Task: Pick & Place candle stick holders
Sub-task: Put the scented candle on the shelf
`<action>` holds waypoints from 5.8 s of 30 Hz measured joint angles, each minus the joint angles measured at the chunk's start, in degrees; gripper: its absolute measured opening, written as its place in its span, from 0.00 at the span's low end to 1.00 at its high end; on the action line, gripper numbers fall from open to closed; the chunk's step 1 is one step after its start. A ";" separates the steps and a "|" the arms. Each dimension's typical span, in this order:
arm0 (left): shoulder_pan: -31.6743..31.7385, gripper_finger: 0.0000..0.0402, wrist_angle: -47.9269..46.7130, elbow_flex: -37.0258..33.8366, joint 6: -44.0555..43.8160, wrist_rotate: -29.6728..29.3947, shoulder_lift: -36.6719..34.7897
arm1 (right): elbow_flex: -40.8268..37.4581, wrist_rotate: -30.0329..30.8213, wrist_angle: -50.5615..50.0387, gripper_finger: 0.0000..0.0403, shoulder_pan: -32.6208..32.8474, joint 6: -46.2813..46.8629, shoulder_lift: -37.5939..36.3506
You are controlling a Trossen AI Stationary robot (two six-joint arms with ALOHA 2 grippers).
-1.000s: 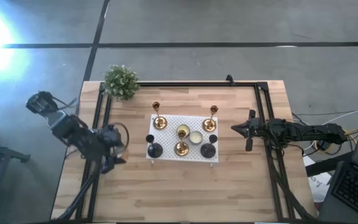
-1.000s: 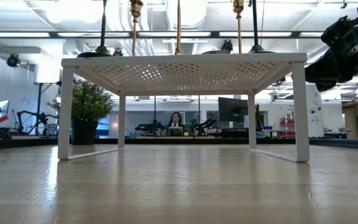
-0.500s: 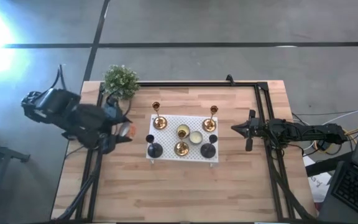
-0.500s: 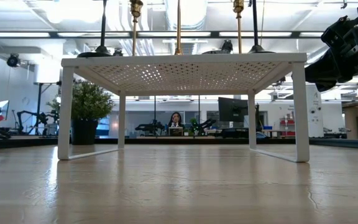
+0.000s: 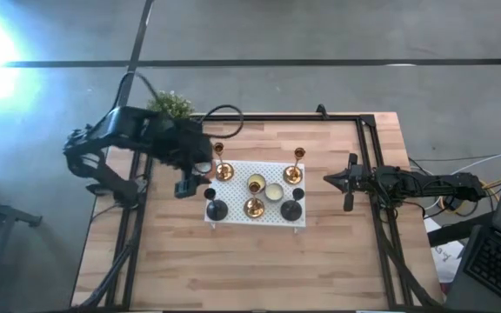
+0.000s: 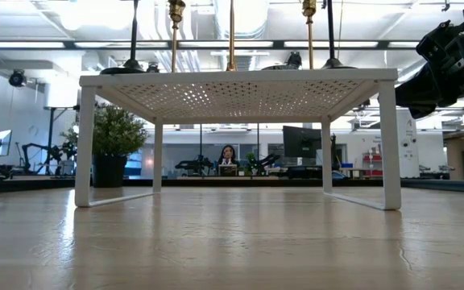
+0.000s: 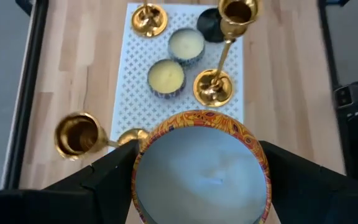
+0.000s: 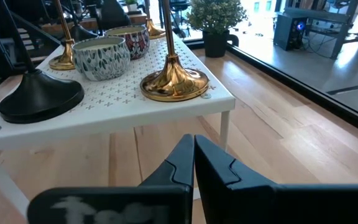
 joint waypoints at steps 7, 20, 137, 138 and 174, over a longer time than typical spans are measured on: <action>1.65 0.74 -1.97 5.23 6.86 1.33 6.18 | 0.00 0.00 0.00 0.02 0.02 0.00 -0.02; 2.05 0.74 -1.95 5.59 16.18 1.42 9.80 | 0.00 0.00 0.00 0.02 0.02 0.00 0.00; 3.43 0.74 7.89 -4.80 18.27 2.67 17.96 | 0.00 -0.01 -0.01 0.02 0.02 0.00 -0.02; 3.42 0.74 8.00 -5.27 18.33 2.80 17.88 | 0.00 0.00 -0.01 0.02 0.01 0.00 -0.02; 5.08 0.74 10.93 -5.93 15.03 0.49 16.43 | 0.00 -0.01 -0.01 0.02 0.02 -0.01 0.00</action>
